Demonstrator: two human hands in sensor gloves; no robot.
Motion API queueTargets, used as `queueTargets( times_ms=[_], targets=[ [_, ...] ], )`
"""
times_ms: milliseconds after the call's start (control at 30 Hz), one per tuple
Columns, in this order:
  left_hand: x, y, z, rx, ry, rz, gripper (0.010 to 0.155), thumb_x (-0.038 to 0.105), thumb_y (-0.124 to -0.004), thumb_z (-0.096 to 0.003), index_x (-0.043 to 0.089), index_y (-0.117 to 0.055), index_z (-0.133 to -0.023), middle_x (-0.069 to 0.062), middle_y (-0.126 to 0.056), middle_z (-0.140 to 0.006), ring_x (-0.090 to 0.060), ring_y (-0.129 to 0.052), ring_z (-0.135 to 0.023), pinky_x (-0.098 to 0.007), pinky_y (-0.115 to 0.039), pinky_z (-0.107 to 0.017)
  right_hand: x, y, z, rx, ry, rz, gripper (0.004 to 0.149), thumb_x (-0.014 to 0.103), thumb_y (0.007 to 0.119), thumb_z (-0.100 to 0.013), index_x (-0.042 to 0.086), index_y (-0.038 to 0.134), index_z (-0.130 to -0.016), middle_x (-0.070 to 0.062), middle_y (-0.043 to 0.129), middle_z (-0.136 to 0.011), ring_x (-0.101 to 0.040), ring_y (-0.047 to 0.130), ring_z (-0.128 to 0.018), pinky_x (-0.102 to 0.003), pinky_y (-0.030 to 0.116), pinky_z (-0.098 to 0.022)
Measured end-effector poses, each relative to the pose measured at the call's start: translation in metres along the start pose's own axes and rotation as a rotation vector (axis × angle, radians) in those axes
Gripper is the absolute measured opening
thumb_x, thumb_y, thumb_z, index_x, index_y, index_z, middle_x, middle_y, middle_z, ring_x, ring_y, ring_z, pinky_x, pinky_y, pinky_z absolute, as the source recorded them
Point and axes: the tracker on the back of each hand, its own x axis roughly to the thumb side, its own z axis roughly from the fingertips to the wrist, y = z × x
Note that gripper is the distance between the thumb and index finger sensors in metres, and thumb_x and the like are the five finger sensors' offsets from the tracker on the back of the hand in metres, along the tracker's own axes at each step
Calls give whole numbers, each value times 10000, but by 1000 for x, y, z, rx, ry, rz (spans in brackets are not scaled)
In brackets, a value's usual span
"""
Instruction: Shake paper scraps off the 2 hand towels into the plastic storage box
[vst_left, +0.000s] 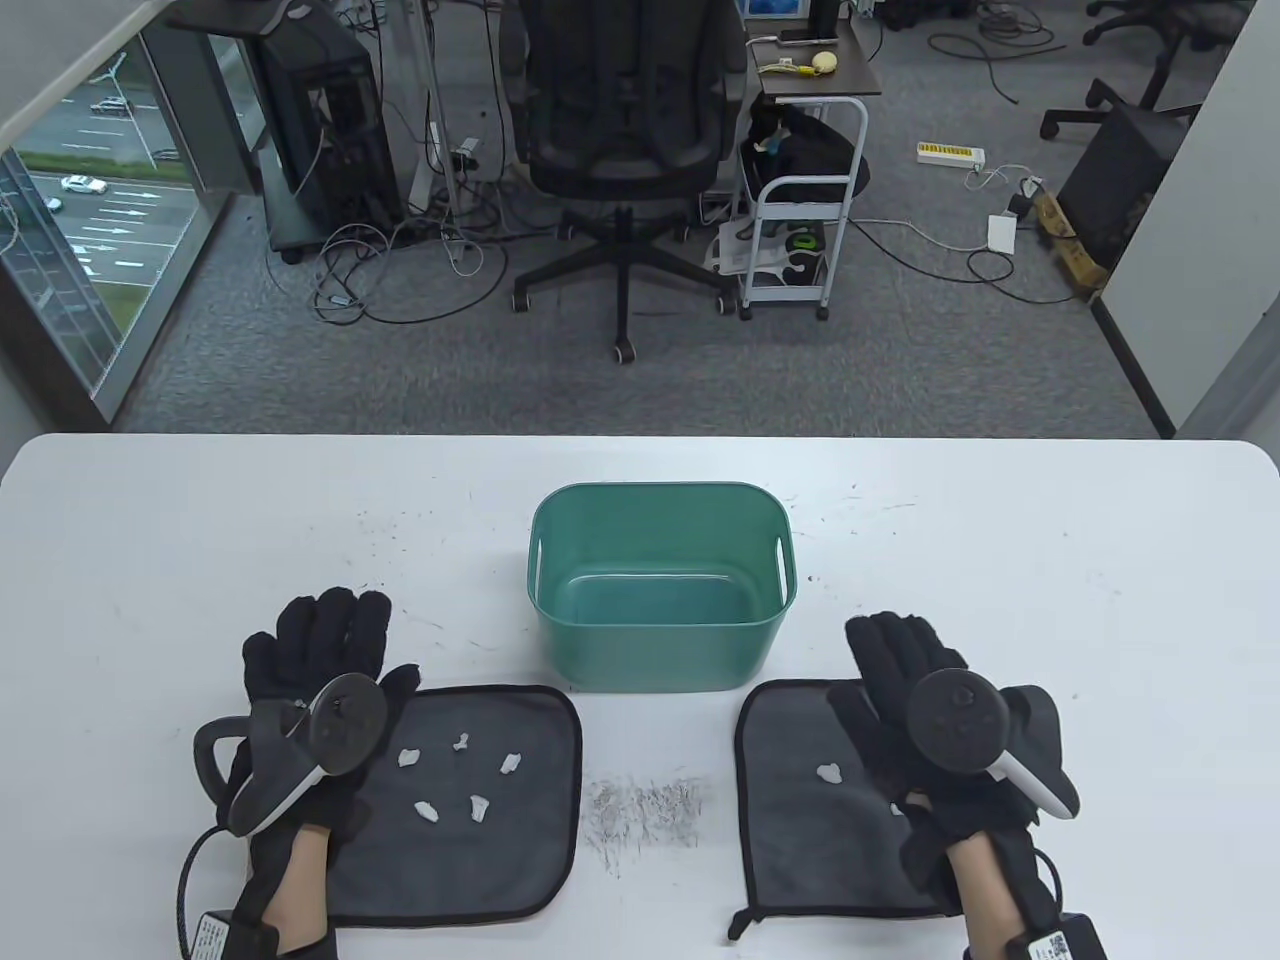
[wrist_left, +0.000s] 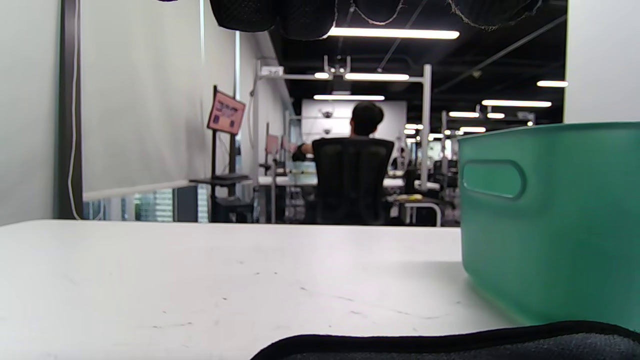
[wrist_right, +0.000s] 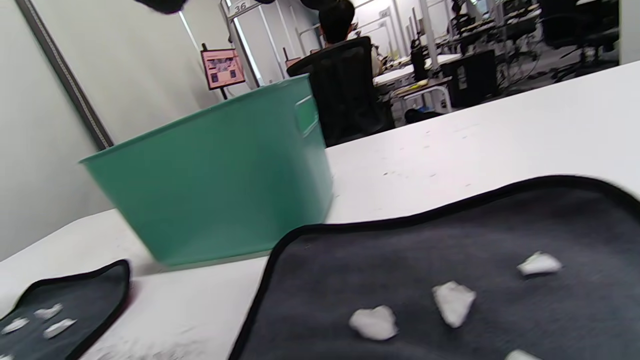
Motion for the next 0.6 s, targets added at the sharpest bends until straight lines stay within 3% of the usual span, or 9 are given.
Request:
queueTargets(
  times_ms=[267, 400, 467, 600],
  targets=[
    [-19, -20, 3, -195, 49, 45, 786, 634, -628, -509, 318, -348, -1171, -88, -463, -1266, -428, -446, -1163, -696, -430, -792, 73, 51, -13, 199, -128, -4, 678, 539, 659, -531, 200, 514, -1099, -151, 573, -1138, -456, 597, -1017, -615, 506, -715],
    [-39, -45, 1, -308, 129, -12, 793, 626, -648, -507, 305, -347, -1167, -86, -462, -1259, -425, -443, -1159, -688, -433, -793, 103, 83, -31, 303, -124, 3, 681, 535, 658, -534, 189, 499, -1099, -159, 563, -1134, -460, 601, -1007, -612, 511, -710],
    [-47, -59, 3, -313, 167, 2, 791, 616, -676, -503, 298, -376, -1163, -84, -496, -1248, -421, -476, -1151, -679, -455, -791, 117, 97, -36, 345, -119, 21, 685, 533, 656, -535, 183, 487, -1100, -163, 552, -1134, -469, 571, -1012, -619, 490, -711],
    [-54, -85, 2, -377, 215, 40, 803, 602, -709, -501, 279, -385, -1161, -103, -492, -1242, -436, -473, -1140, -679, -454, -785, 137, 120, -52, 370, -83, 76, 689, 537, 651, -536, 181, 482, -1101, -162, 556, -1133, -468, 567, -1014, -621, 485, -713]
  ],
)
